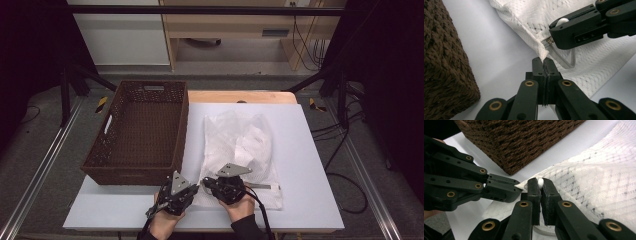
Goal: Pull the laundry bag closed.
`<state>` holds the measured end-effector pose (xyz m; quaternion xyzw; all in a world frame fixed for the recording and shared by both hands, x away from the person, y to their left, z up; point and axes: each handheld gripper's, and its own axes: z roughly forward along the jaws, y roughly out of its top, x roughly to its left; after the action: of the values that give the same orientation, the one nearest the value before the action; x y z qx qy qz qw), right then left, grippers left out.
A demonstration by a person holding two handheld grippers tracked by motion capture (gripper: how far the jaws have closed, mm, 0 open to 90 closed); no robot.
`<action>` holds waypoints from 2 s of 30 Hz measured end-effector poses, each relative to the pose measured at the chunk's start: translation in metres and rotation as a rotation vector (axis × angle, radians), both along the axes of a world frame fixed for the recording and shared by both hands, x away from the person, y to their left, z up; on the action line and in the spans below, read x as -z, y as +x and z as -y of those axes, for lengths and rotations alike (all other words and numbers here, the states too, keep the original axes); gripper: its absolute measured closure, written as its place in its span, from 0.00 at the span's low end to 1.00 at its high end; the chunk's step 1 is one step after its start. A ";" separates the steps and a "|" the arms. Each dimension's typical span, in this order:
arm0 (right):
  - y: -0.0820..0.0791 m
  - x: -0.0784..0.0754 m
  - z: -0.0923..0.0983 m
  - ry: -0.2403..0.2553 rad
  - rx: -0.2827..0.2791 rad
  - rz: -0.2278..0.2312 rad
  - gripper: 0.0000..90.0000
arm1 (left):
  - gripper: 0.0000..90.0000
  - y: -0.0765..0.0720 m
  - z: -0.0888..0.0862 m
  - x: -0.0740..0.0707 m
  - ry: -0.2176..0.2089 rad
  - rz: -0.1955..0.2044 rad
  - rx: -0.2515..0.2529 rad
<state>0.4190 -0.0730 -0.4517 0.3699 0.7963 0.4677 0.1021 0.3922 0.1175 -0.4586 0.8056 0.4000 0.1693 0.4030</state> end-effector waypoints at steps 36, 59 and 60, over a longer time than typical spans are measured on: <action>0.002 -0.002 -0.003 -0.033 -0.013 0.036 0.96 | 0.97 0.009 0.000 -0.003 0.001 -0.003 0.036; -0.008 -0.010 0.060 0.038 0.097 0.013 0.96 | 0.97 0.004 -0.002 -0.005 0.018 0.024 -0.010; -0.008 -0.011 0.064 0.039 0.101 0.016 0.96 | 0.97 0.003 -0.003 -0.005 0.021 0.021 -0.011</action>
<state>0.4106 -0.1365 -0.4411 0.4078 0.7666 0.4802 0.1246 0.3957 0.1206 -0.4537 0.8057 0.3982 0.1842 0.3981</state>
